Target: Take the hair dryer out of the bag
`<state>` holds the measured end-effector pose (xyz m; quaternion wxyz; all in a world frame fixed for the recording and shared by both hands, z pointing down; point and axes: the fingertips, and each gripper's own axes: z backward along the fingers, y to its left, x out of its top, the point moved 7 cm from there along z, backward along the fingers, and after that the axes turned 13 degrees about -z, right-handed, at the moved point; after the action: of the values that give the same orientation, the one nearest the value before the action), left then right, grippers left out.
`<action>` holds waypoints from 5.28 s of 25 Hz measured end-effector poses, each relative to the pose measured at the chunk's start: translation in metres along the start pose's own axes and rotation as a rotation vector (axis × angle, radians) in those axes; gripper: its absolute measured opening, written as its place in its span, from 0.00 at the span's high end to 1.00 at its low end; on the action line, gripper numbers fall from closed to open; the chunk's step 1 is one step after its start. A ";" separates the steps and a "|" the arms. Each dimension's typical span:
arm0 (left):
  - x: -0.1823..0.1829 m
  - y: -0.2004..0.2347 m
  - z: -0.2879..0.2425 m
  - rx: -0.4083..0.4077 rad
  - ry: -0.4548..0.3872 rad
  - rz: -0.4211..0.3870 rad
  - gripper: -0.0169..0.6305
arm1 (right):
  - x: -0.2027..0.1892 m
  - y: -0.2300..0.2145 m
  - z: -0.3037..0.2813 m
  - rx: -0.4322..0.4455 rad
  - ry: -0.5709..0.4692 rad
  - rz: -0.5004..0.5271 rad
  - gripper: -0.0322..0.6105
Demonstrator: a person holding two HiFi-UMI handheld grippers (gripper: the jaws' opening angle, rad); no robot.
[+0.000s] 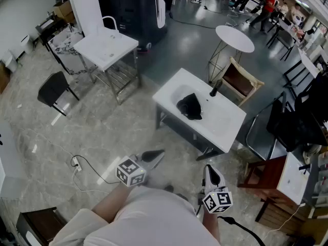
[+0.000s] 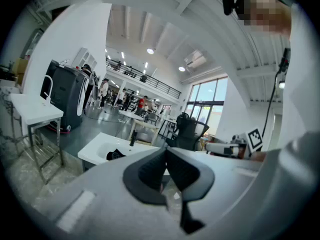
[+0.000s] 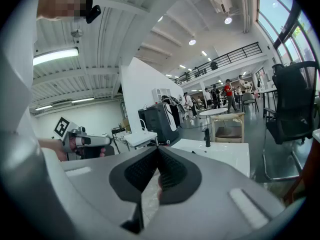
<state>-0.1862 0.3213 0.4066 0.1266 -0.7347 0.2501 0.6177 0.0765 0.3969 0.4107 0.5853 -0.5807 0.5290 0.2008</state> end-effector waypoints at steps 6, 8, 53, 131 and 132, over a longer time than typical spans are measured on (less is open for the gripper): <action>-0.003 -0.002 -0.002 0.004 0.002 -0.002 0.98 | -0.002 -0.003 0.002 0.003 0.003 0.005 0.95; -0.003 -0.003 -0.003 0.007 0.002 -0.002 0.98 | -0.002 -0.004 0.002 0.009 0.003 0.008 0.94; -0.024 -0.002 -0.085 0.065 0.016 0.096 0.98 | 0.014 -0.091 -0.008 0.015 0.069 -0.017 0.94; -0.064 0.322 -0.369 0.074 0.318 0.181 0.97 | 0.065 -0.273 -0.422 0.102 0.408 -0.080 0.94; -0.070 0.325 -0.375 0.078 0.340 0.180 0.97 | 0.063 -0.278 -0.427 0.106 0.419 -0.080 0.94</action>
<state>-0.0476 -0.1229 0.5915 0.0551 -0.7978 0.3562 0.4834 0.1705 -0.0756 0.5870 0.4997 -0.5989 0.6253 0.0242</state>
